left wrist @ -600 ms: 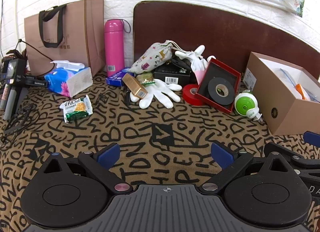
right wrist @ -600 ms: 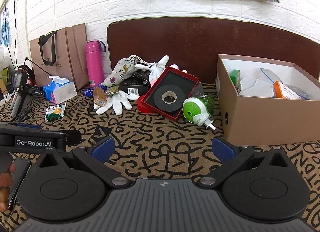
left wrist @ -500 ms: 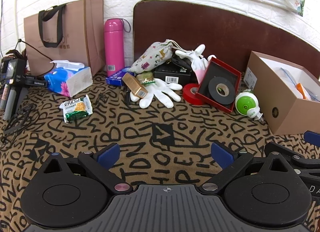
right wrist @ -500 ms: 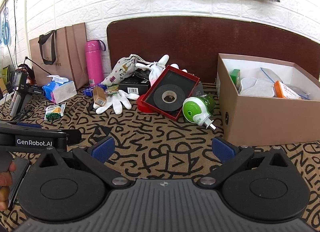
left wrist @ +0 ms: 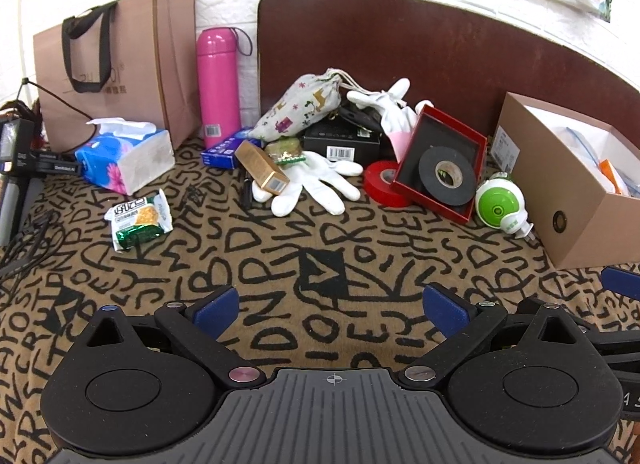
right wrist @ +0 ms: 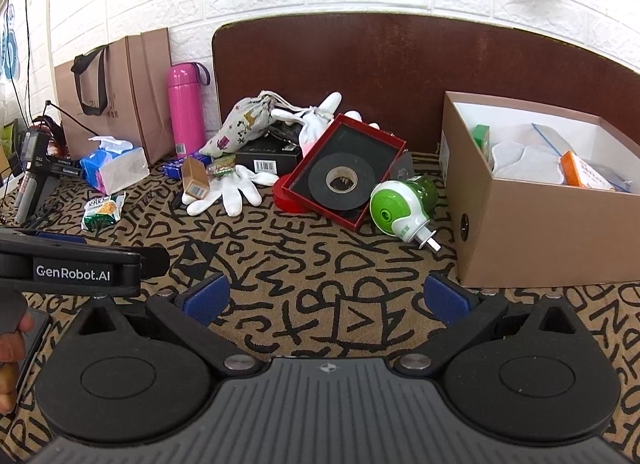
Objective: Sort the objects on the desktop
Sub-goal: 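Move both grippers toward the black tape roll in the red-framed box, then close both grippers on the black tape roll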
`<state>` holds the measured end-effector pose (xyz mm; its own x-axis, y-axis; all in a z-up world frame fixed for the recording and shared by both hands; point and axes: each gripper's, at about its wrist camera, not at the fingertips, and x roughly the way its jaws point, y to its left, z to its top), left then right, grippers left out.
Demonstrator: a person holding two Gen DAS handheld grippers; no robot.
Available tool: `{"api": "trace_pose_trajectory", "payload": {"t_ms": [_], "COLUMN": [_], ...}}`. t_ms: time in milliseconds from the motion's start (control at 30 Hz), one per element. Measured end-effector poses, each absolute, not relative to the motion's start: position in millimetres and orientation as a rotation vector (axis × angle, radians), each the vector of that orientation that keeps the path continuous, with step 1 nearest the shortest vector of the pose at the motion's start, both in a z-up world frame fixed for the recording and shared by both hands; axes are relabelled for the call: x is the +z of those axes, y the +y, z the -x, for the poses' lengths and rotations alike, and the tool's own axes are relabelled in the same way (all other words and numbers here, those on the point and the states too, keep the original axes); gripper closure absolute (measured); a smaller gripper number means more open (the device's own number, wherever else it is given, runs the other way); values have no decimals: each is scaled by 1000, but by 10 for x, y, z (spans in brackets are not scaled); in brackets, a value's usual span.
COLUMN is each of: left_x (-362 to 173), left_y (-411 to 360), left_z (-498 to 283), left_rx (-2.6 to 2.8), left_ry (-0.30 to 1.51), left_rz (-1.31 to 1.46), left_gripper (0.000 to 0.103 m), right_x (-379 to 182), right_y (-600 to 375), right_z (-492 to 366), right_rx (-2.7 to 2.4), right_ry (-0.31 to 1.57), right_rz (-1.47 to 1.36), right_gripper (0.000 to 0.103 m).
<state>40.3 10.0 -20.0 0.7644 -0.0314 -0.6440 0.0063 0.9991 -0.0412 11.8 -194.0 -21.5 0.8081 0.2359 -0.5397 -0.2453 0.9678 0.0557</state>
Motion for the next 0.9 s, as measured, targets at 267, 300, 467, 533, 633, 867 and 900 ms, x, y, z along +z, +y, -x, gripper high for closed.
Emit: {"api": "trace_pose_trajectory", "payload": {"t_ms": [267, 300, 467, 533, 633, 867, 900], "left_x": [-233, -229, -218, -224, -242, -218, -215], "left_y": [109, 103, 34, -7, -67, -185, -197], "left_z": [-683, -733, -1028, -1138, -1301, -1698, -1745], "left_rx": [-42, -43, -67, -86, -134, -231, -246], "left_ry": [707, 707, 707, 708, 706, 711, 715], "left_rz": [66, 69, 78, 74, 77, 104, 107], "left_gripper": [0, 0, 0, 0, 0, 8, 10], "right_x": [-327, -338, -393, -408, -409, -418, -420], "right_y": [-1889, -1881, -1868, -1883, -1894, -1820, -1818], "right_z": [-383, -423, -632, -722, -857, -1191, -1237], "right_rx": [288, 291, 282, 281, 289, 307, 310], "right_ry": [597, 596, 580, 576, 568, 545, 542], "right_rz": [15, 16, 34, 31, 29, 56, 53], "right_gripper": [0, 0, 1, 1, 4, 20, 22]}}
